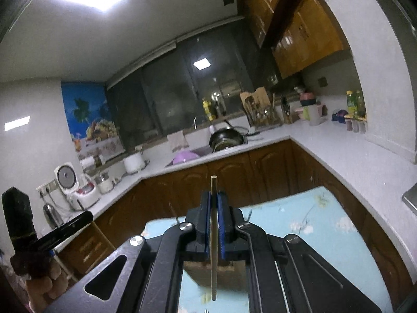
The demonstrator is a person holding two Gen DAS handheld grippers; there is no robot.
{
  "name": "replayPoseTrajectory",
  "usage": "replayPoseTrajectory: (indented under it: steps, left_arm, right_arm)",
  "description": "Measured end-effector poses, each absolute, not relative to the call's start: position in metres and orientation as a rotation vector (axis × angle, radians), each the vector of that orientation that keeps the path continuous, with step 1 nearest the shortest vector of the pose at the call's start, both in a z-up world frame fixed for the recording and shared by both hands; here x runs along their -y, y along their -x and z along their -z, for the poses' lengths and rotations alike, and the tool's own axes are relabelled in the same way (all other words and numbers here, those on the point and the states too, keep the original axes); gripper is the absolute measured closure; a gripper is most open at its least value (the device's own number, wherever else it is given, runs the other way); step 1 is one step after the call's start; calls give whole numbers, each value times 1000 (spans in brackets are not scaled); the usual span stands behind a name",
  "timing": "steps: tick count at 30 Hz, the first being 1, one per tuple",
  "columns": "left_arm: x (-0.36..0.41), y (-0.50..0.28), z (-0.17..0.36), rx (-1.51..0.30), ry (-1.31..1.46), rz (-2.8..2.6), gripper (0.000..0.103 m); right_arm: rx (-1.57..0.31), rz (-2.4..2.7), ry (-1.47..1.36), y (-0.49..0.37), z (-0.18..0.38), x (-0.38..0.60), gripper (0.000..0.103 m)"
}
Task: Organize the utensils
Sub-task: 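Lift and carry the wooden chopstick in the left tool while the right tool carries its chopstick to the holder, then lower the chopstick into the holder and open the left tool while the right tool releases its chopstick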
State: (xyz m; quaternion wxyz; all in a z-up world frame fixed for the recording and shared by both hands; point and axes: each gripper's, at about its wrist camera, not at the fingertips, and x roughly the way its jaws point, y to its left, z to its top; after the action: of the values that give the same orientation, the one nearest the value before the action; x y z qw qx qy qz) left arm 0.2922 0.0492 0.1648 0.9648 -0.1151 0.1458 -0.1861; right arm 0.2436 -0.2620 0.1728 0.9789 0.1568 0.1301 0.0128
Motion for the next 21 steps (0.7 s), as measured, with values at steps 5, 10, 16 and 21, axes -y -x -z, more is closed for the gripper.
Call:
replayPoseTrajectory:
  steps: [5,10,16,21]
  left_arm:
    - [-43,-313,-160,-239,227,353,99]
    - [-32,-348,-140,-223,233,325,99]
    - [-17,-380,-97,-247,251,282,99]
    - [-3,-396,-59,-291,267,270,99]
  right_arm:
    - [-216,4,-292,-264,-184,264,98]
    - [-212,21,-268,-288,-173,267,98]
    - [-240,25,-275,-304,-138,267,98]
    - [-260,35,-295,-306,-107,266,98]
